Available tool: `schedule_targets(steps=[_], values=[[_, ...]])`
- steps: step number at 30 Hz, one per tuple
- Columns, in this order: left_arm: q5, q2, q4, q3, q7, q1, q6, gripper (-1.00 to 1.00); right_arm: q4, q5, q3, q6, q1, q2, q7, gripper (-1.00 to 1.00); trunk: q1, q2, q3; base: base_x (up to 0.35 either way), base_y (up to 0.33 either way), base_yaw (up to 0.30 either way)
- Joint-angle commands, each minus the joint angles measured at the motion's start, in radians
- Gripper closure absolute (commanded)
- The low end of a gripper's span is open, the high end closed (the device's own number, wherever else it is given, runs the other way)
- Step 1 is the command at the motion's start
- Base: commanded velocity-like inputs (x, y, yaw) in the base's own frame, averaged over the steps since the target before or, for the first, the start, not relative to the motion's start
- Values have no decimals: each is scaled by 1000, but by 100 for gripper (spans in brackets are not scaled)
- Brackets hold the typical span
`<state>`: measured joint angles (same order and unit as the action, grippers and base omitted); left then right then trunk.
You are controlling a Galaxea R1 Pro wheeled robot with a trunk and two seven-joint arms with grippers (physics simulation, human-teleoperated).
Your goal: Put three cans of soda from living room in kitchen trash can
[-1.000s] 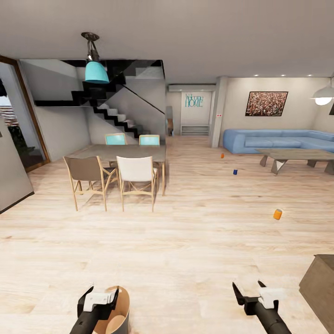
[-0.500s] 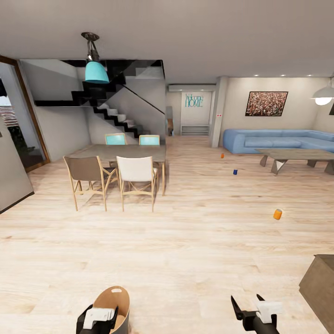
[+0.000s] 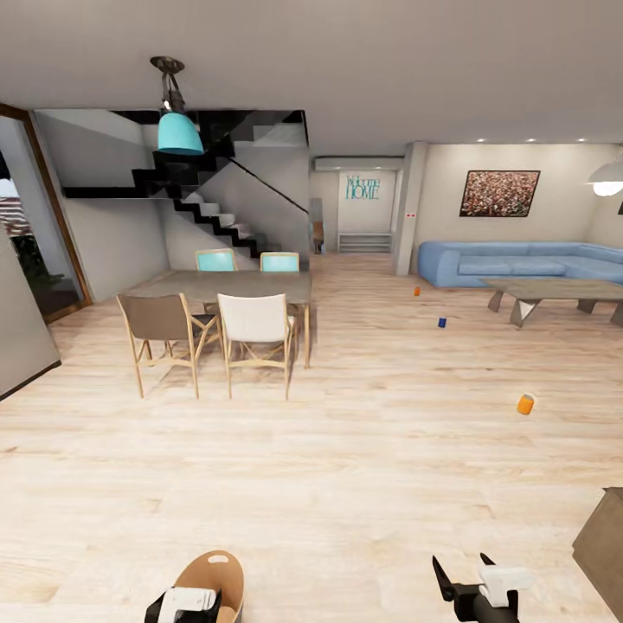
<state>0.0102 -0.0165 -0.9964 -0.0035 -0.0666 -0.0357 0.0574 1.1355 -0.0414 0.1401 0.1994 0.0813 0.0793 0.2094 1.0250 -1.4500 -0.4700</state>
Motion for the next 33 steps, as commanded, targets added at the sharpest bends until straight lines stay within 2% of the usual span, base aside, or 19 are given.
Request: schedule_targets(steps=[1, 14, 23, 33], values=[[-1, 0, 3, 0, 0, 0, -8, -100, 0, 0, 0, 0, 0, 0, 0, -100, 0, 0, 0, 249, 115, 0], [2, 0, 14, -3, 6, 2, -27, -100, -3, 0, 1, 0, -1, 0, -1, -100, 0, 0, 0, 200, 69, 0], [0, 1, 15, 2, 11, 2, -25, -100, -9, 0, 1, 0, -1, 0, -1, -100, 0, 0, 0, 13, 8, 0], [1, 1, 15, 0, 10, 2, -27, -100, -31, 0, 1, 0, -3, 1, -1, -100, 0, 0, 0, -120, 230, 0]])
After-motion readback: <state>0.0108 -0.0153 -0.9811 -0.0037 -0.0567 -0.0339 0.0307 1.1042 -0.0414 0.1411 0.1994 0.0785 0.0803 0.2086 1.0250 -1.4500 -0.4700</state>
